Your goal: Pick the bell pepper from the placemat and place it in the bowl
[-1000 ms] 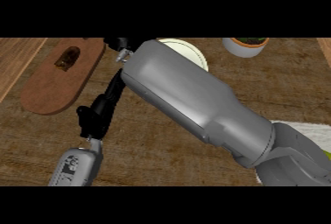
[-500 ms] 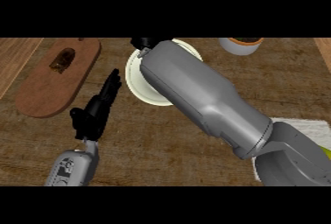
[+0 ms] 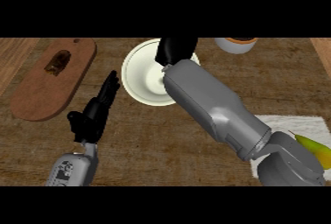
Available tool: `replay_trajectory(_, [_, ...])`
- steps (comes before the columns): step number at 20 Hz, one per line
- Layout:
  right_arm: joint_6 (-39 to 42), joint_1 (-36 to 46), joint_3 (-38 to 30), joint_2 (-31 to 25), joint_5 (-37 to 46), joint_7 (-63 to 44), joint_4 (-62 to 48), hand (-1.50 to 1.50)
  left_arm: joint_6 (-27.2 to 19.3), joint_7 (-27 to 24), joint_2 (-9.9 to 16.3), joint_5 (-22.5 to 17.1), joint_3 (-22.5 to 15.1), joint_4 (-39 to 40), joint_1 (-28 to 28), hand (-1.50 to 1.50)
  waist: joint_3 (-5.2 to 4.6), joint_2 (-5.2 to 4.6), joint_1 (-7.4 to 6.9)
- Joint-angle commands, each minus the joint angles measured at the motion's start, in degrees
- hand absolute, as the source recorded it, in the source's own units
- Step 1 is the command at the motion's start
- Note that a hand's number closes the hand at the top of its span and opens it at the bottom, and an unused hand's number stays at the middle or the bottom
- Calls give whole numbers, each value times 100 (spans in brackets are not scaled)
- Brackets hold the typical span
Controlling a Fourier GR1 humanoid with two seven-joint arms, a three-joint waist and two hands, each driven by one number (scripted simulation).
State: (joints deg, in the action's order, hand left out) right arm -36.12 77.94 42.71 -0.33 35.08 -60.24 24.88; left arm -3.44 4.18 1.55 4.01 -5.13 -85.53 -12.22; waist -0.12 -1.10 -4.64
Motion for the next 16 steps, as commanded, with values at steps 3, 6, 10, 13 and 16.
replay_trajectory(3, [-525,-727,-575,31,-789,231,153,-150,133,56,172,-143,177,-92,39,0,12,9,78])
replay_trajectory(6, [-548,-836,-813,32,-1244,929,273,-150,-59,310,-33,-22,29,-214,-214,0,16,-14,39])
replay_trajectory(10, [-1124,-1133,-753,33,-1456,1725,567,-150,-34,46,20,-70,211,180,-205,0,12,-8,96])
replay_trajectory(13, [-1712,-1049,-940,32,-1429,2236,515,-150,5,39,79,-113,231,-37,-44,0,14,-7,86])
replay_trajectory(16, [-2360,-1091,-774,32,-1297,2114,805,-150,-63,74,10,33,40,-222,248,0,12,59,145])
